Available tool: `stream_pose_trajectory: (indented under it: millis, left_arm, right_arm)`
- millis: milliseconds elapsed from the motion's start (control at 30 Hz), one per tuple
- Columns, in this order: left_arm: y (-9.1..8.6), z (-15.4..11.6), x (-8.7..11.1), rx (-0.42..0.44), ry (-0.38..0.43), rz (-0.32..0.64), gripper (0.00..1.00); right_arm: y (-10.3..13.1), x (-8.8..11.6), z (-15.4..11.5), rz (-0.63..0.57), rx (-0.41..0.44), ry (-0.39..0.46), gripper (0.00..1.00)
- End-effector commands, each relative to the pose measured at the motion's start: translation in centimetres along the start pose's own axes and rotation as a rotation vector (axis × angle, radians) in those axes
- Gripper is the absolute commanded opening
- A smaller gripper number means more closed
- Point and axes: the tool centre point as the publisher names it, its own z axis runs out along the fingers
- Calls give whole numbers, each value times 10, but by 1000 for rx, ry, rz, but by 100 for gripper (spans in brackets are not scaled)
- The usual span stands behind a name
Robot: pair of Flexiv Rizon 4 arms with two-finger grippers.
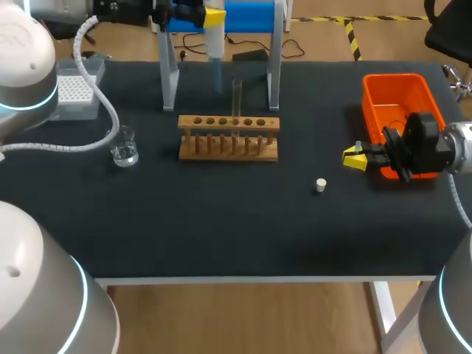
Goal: Invert the test tube, pick up the pipette, mount the tip to pipette, aspirate from beaker and dispense into the tube, eject the tip, return the pipette, and cap with the stopper.
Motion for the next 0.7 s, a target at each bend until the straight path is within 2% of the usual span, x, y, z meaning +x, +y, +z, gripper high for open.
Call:
stream_pose_trajectory:
  millis: [33, 267, 500, 700]
  left_arm:
    - [3, 2, 0, 27, 67, 18, 0]
    - [17, 8, -4, 47, 150, 32, 0]
    - [34, 13, -11, 31, 225, 32, 0]
    - [40, 20, -17, 30, 263, 27, 0]
  right_arm:
    - [-1, 0, -1, -1, -1, 2, 0]
    - [-1, 0, -1, -1, -1, 2, 0]
    - [-1, 0, -1, -1, -1, 2, 0]
    - [-1, 0, -1, -1, -1, 2, 0]
